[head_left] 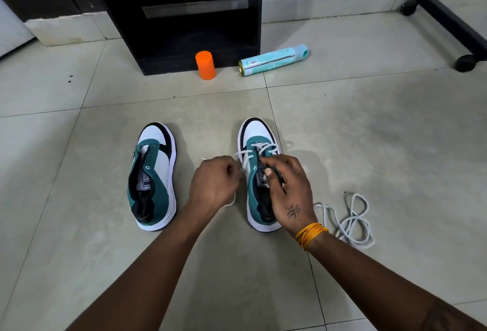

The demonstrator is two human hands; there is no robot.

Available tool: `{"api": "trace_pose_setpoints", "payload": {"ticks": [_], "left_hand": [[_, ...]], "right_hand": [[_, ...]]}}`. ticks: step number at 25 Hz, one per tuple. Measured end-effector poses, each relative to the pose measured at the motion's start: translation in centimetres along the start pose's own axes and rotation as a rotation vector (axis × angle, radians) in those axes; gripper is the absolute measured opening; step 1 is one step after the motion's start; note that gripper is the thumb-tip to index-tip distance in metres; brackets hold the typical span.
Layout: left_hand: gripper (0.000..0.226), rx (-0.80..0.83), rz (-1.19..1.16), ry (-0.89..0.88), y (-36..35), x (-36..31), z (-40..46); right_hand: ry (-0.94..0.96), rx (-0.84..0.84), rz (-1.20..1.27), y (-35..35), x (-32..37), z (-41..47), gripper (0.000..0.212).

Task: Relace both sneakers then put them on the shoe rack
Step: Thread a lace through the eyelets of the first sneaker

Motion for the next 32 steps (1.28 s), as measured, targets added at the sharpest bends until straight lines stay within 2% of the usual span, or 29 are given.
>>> {"api": "trace_pose_setpoints", "payload": {"ticks": [2, 3, 5, 9, 13, 17, 19, 22, 24, 26, 29, 31, 32], "left_hand": [[0.027, -0.073, -0.274, -0.02, 0.8, -0.8, 0.0], [0.024, -0.091, -0.323, -0.049, 1.1, -1.3, 0.0], [0.019, -0.092, -0.246, -0.089, 1.1, -1.7, 0.1], [0.025, 0.035, 0.025, -0.048, -1.1, 0.3, 0.6], [0.005, -0.095, -0.283, -0.059, 0.7, -0.6, -0.2], [0.002, -0.177, -0.267, -0.18, 1.3, -2.0, -0.3], [0.008, -0.143, -0.166, -0.166, 0.8, -1.6, 0.0], [0.017, 0.12, 0.292, 0.014, -1.3, 0.7, 0.8], [0.025, 0.206, 0.412, 0.065, -1.7, 1.6, 0.8], [0.023, 0.155, 0.336, 0.026, -1.3, 0.9, 1.0], [0.012, 0.012, -0.066, -0.051, -0.2, -0.7, 0.7], [0.006, -0.021, -0.23, -0.082, -0.1, -1.3, 0.7], [0.012, -0.028, -0.272, -0.076, -0.3, -1.2, 0.7]], "right_hand": [[0.005, -0.006, -0.005, -0.1, 0.0, 0.0, 0.028], [0.002, -0.006, -0.008, -0.1, 0.0, 0.0, 0.029], [0.0, -0.004, 0.002, 0.0, 0.0, 0.0, 0.029], [-0.011, 0.004, 0.0, 0.1, -0.1, -0.1, 0.029], [0.002, -0.003, -0.005, 0.1, -0.1, -0.1, 0.028], [0.006, -0.006, 0.009, 0.1, 0.0, -0.1, 0.028], [0.003, -0.005, 0.005, 0.2, 0.1, -0.2, 0.028], [0.003, -0.009, 0.007, 0.3, 0.2, -0.3, 0.029], [0.009, -0.007, 0.002, 0.2, 0.2, -0.4, 0.028], [-0.001, -0.014, 0.007, 0.2, 0.0, -0.5, 0.028], [0.007, -0.03, 0.021, 0.4, 0.0, -0.5, 0.028], [0.013, -0.029, 0.028, 0.5, -0.1, -0.5, 0.028], [0.011, -0.03, 0.028, 0.5, -0.2, -0.4, 0.028]]}}
Point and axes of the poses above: each hand's wrist, its own z-axis towards the middle knuckle, its own y-axis out of the back of the hand, x = y × z, the point moved 10 cm from there along z, towards the middle knuckle, and after that the axes turned 5 degrees about x, right-handed, at the moved point
